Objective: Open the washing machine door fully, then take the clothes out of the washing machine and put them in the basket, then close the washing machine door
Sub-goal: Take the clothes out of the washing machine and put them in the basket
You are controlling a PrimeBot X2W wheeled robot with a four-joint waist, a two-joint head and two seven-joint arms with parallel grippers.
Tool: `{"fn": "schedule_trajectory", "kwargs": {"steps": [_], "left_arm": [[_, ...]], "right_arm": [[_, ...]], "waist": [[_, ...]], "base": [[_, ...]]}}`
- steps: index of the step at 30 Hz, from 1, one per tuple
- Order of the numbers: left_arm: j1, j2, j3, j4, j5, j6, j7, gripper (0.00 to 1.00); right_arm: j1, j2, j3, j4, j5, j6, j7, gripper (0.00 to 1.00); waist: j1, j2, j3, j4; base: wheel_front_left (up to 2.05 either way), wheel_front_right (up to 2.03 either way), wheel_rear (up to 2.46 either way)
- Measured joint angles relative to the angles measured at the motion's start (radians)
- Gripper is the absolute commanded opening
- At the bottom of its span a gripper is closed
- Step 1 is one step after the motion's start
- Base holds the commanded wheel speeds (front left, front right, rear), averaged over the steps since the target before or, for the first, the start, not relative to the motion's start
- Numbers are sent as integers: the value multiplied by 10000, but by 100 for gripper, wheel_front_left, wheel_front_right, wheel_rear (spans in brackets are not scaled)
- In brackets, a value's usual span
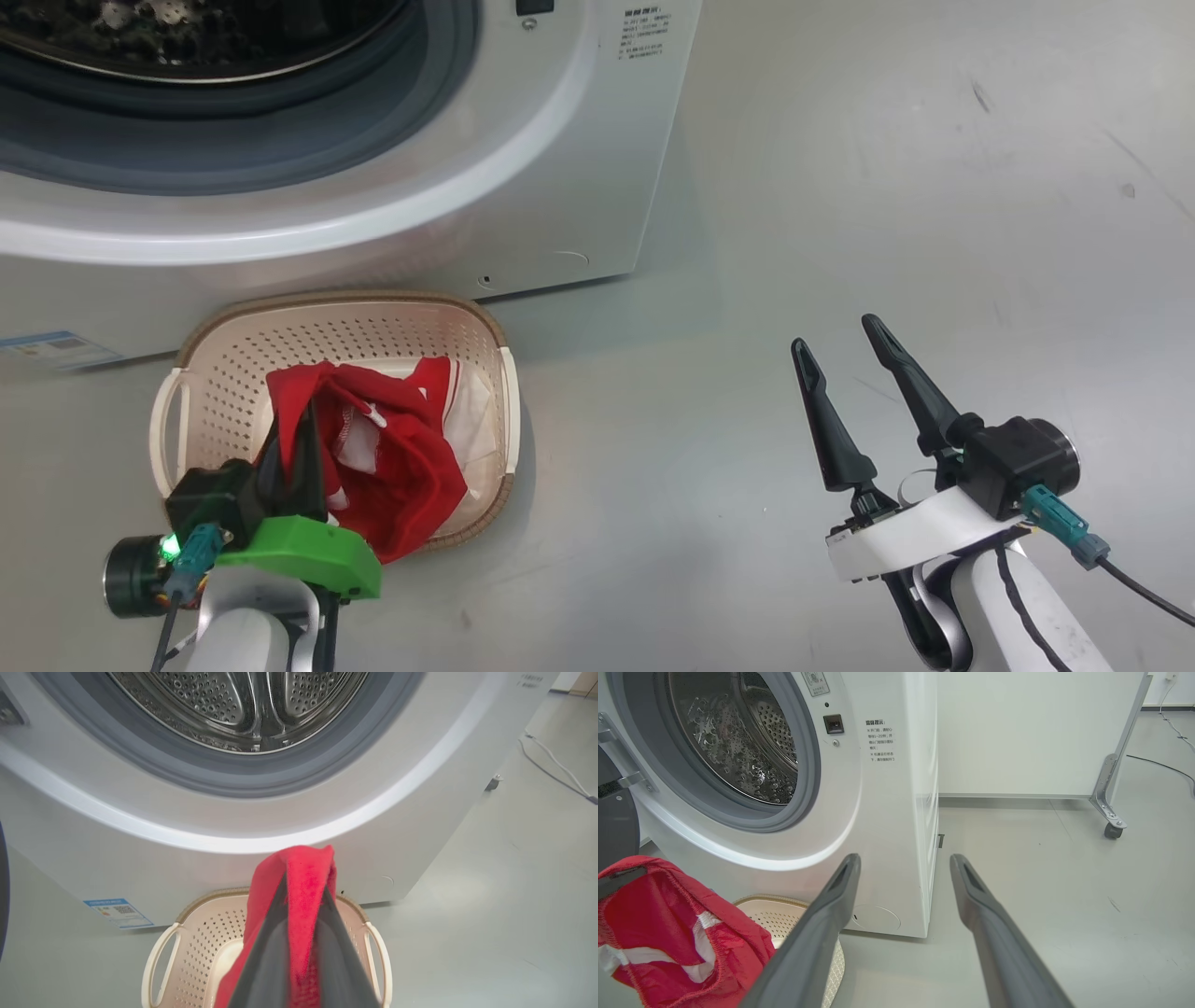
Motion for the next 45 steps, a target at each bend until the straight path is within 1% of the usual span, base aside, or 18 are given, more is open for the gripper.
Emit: {"fn": "schedule_trajectory", "kwargs": {"steps": [11, 15, 18, 20, 26, 30, 31, 32, 33, 34, 35, 41, 45], "left_arm": [[-1899, 46, 113, 1825, 48, 0, 504, 0], [-2536, 307, 215, 2439, 113, 0, 788, 0], [-2802, 399, 253, 2736, 115, 0, 940, 0], [-3080, 422, 255, 3064, 123, 0, 1093, 0], [-3834, 483, 297, 4109, 119, 0, 1442, 0], [-4212, 479, 405, 4725, -100, -29, 1601, 0], [-4275, 462, 410, 4855, -105, -31, 1603, 17], [-4335, 430, 443, 4972, -140, -31, 1620, 40], [-4409, 397, 470, 5110, -213, -35, 1645, 48], [-4479, 378, 487, 5233, -245, -104, 1645, 81], [-4537, 370, 499, 5329, -245, -121, 1641, 100], [-4774, 370, 541, 5948, -244, -209, 1392, 100], [-4791, 372, 527, 6188, -238, -286, 968, 100]], "right_arm": [[-586, 36, 213, -284, 21, 138, -2, 100], [-856, 77, 328, -385, 36, 148, -2, 100], [-1013, 105, 357, -458, 54, 150, -2, 100], [-1188, 113, 380, -495, 102, 221, -2, 100], [-1636, 155, 422, -520, 219, 236, -2, 100], [-1851, 180, 456, -479, 230, 245, -2, 100], [-1887, 182, 454, -460, 230, 253, -2, 100], [-1915, 182, 451, -443, 238, 270, -2, 100], [-1919, 184, 443, -430, 261, 311, -2, 100], [-1919, 186, 443, -405, 280, 313, -2, 100], [-1919, 188, 443, -364, 297, 313, -2, 100], [-2004, 199, 447, -174, 301, 314, -2, 100], [-2019, 203, 412, -61, 301, 320, -2, 100]], "waist": [[0, 0, 1453, -467], [0, 0, 2003, -659], [0, 0, 2284, -755], [0, 0, 2565, -845], [0, 0, 3334, -1088], [0, 0, 3707, -1249], [1, 0, 3769, -1289], [0, 0, 3819, -1327], [0, 0, 3862, -1361], [0, 0, 3896, -1388], [1, 0, 3922, -1408], [0, 0, 3865, -1441], [0, 0, 3716, -1425]], "base": [[0, 0, 0], [0, 0, 0], [0, 0, 0], [0, 0, 0], [0, 0, 0], [0, 0, 0], [0, 0, 0], [0, 0, 0], [0, 0, 0], [0, 0, 0], [0, 0, 0], [0, 0, 0], [0, 0, 0]]}}
